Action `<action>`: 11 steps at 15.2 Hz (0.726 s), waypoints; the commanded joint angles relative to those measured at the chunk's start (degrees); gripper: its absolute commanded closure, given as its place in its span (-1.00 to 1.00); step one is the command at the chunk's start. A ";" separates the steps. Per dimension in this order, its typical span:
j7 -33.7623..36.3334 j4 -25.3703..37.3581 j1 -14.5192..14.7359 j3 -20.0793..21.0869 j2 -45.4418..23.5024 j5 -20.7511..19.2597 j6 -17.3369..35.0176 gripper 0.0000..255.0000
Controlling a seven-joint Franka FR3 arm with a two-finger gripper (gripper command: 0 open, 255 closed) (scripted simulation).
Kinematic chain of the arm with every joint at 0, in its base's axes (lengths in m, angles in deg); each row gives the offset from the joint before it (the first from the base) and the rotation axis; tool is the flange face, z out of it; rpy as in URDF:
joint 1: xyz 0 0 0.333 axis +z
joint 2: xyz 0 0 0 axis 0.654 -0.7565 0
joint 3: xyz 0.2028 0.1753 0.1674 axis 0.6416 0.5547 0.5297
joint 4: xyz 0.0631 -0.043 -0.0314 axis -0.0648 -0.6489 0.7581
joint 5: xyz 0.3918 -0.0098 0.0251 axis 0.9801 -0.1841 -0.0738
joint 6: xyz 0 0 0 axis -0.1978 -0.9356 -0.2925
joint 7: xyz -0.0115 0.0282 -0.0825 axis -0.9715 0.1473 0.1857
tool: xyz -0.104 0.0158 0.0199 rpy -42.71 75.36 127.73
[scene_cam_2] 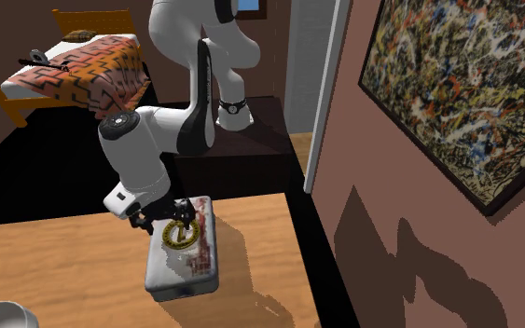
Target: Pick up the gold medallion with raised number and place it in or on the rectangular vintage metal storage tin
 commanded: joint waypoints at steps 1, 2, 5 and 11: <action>0.03 0.40 0.02 -0.02 1.68 -0.03 -2.06 -1.00; 0.04 0.79 0.02 -0.03 2.72 -0.05 -3.50 -1.00; 0.05 1.15 0.03 -0.04 3.51 -0.07 -4.65 -1.00; 0.05 1.16 0.03 -0.04 3.51 -0.07 -4.65 -1.00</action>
